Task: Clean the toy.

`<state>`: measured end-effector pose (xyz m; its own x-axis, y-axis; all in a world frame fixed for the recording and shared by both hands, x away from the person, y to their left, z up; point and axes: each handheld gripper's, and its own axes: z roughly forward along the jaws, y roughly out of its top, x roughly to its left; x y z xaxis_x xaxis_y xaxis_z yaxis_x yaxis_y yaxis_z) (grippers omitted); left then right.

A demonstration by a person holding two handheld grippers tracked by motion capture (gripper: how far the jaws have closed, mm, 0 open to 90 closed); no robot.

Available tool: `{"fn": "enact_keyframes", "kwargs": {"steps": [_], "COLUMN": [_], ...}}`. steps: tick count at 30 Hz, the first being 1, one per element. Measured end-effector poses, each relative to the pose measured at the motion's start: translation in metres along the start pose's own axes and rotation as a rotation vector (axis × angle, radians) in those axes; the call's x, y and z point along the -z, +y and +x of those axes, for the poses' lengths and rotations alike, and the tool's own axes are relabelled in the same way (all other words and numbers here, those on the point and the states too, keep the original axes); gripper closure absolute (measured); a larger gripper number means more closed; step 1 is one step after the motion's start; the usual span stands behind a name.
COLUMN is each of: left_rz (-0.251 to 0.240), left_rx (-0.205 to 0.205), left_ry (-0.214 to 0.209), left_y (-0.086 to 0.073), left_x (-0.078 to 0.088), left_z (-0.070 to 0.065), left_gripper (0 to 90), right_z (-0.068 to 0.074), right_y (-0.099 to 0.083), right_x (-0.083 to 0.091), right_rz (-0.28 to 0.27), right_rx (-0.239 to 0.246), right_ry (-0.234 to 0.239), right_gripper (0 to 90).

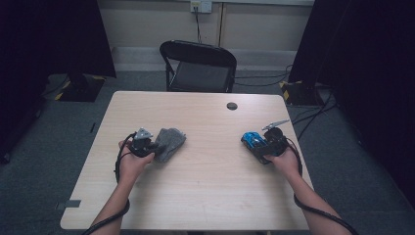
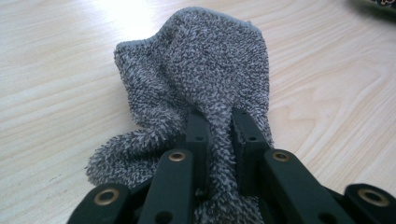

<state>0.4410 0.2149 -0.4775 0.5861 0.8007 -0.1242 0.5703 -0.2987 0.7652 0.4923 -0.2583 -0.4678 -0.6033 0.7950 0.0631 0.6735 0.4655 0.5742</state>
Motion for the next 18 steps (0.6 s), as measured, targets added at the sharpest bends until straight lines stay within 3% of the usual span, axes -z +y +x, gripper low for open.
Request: {"fn": "enact_keyframes", "kwargs": {"steps": [18], "left_rz": [0.006], "left_rx": [0.009], "left_ry": [-0.004], "left_y": [-0.0083], "left_x": [-0.01], "left_z": [-0.0035], "left_gripper": [77.8], "right_z": [-0.0011], "right_y": [-0.0046], "right_x": [-0.0092], "right_rz": [0.006], "right_rx": [0.002], "right_ry": [-0.022], "right_gripper": [28.2]}}
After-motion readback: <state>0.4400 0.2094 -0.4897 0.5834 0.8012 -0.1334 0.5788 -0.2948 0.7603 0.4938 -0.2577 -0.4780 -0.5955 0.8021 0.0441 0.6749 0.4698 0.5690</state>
